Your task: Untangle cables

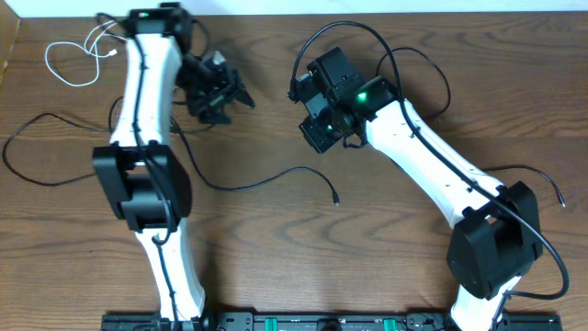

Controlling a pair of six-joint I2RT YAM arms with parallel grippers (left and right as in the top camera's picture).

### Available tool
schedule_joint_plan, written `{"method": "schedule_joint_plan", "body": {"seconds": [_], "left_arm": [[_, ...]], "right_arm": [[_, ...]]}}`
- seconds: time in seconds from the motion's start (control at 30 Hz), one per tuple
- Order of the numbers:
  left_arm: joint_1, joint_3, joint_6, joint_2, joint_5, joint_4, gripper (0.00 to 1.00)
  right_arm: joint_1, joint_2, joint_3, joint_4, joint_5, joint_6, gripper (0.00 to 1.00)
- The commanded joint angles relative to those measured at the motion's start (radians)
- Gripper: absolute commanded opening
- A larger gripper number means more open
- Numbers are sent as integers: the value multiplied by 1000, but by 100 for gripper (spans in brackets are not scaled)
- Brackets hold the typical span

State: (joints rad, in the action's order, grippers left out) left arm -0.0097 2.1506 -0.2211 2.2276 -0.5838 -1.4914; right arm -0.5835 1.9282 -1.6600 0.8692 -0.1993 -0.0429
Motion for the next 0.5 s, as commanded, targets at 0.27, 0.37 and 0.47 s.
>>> {"method": "schedule_joint_plan", "body": {"seconds": [0.27,0.37,0.47], "left_arm": [[-181,-22,-320,14,397,-35,60],[-200,-22,-346,-7,419,-39,63],[-201,-22,-395,-51,463,-93,65]], "right_arm": [[217,-73,-42,66,15,215,99],[282,-96,-42,112,3,224,99],[340,-101,-42,165,2,227,99]]}}
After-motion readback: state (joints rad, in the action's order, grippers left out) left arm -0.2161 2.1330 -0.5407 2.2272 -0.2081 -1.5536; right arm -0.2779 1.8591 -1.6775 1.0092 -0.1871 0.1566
